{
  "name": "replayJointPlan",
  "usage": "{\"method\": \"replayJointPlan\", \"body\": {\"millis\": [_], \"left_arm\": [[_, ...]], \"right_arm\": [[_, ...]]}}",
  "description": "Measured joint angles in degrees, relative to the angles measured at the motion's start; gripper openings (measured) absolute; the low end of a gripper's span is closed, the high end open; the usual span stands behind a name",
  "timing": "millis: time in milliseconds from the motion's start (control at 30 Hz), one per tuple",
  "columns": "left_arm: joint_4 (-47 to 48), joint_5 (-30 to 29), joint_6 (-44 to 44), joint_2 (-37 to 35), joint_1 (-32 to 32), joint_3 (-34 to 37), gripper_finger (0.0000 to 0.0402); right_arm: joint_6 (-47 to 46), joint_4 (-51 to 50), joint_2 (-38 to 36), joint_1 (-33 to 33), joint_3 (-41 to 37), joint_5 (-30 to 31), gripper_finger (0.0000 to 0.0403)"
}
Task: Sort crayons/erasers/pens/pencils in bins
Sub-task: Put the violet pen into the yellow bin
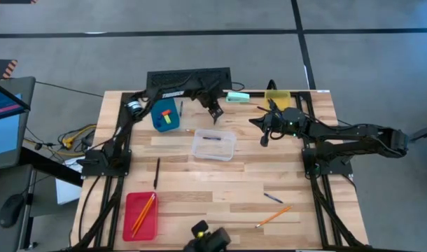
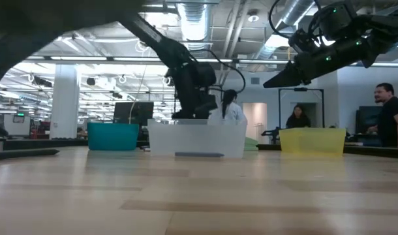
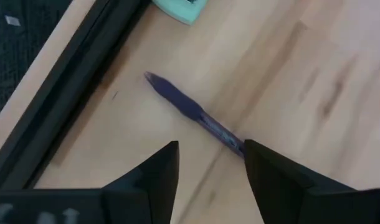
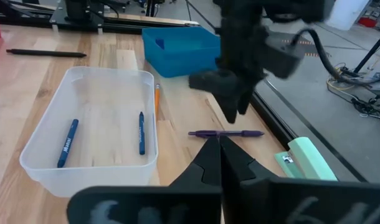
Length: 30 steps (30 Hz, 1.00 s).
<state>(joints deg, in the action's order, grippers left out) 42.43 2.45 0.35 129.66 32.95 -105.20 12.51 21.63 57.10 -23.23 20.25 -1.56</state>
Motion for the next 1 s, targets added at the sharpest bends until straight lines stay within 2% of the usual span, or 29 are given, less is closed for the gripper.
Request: {"method": "replayJointPlan", "body": {"millis": [133,233,400,700,867,1000], "left_arm": [[3.06,2.81,0.65,4.96,0.70,-6.31,0.0174],[4.63,4.15,0.68,6.65,1.34,-8.53,0.0174],[5.15,1.75,0.98,6.58,2.32,-8.68,0.0174],[3.33,8.90,1.51,6.55,4.19,-8.68,0.0174],[2.87,7.99,2.75,6.89,5.51,-8.68,0.0174],[3.26,11.75,3.04,7.66,7.01,-8.58,0.0174]], "right_arm": [[-0.02,-0.09,0.00,0.01,0.00,0.00,0.0006],[-0.02,-0.21,0.00,-0.01,0.00,0.00,0.0003],[-0.02,-0.22,0.00,0.01,0.00,0.00,0.0005],[-0.04,-0.17,0.00,0.01,0.00,0.00,0.0002],[-0.04,-0.16,0.00,-0.01,0.00,0.00,0.0006],[-0.07,-0.04,0.00,0.00,0.00,0.00,0.0005]]}}
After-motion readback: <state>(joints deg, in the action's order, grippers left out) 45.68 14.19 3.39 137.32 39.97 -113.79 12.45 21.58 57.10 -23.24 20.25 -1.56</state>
